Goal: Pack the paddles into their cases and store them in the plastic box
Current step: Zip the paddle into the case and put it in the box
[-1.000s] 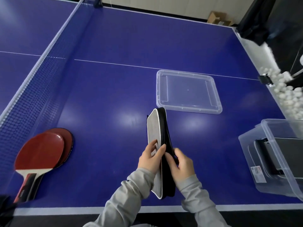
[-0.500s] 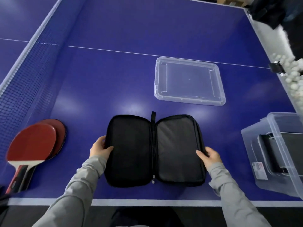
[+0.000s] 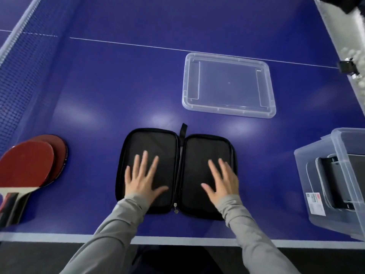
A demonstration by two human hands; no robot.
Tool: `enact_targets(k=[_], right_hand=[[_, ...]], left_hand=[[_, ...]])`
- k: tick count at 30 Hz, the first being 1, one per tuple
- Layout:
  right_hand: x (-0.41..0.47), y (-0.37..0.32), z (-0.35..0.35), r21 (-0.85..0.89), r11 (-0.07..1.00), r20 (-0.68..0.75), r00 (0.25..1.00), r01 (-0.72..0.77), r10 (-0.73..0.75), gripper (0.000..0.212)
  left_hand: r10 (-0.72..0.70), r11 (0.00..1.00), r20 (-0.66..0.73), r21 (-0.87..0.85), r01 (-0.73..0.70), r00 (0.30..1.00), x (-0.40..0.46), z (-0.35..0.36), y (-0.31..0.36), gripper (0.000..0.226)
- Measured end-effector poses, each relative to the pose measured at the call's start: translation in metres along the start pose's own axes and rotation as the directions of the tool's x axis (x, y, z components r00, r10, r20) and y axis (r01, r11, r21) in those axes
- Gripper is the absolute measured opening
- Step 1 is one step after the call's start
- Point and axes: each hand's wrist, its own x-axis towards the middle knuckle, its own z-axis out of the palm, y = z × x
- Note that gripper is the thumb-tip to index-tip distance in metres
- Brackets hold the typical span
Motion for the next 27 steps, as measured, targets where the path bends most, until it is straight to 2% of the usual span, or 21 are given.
enact_targets(k=[2,5,13,20,24,27], right_hand=[[0.000,-0.008,0.014,-0.074,0.995,0.226,0.973,0.060,-0.042,0.082],[0.003,0.002,0.028,-0.111,0.990,0.318,0.947,0.083,-0.044,0.083],[0.007,0.013,0.033,-0.134,0.986,0.334,0.941,0.100,-0.050,0.084],[0.008,0.002,0.023,-0.188,0.979,0.361,0.932,0.083,-0.010,0.084],[0.007,-0.014,0.013,-0.175,0.984,0.305,0.952,0.030,0.025,0.084],[-0.001,-0.025,0.008,-0.123,0.992,0.192,0.980,-0.028,0.052,0.079]], left_hand=[[0.036,0.995,0.137,0.083,-0.048,0.990,-0.005,0.016,0.003,0.105],[0.002,0.994,0.164,0.111,-0.020,0.986,-0.005,0.026,-0.005,0.099],[-0.003,0.993,0.151,0.120,-0.016,0.989,-0.004,0.023,-0.007,0.098],[0.050,0.997,0.169,0.043,-0.058,0.984,-0.004,0.015,-0.007,0.094],[0.109,0.989,0.034,-0.107,-0.105,0.993,-0.003,-0.006,-0.030,0.067],[0.058,0.975,-0.121,-0.204,-0.082,0.991,-0.016,-0.028,-0.069,0.048]])
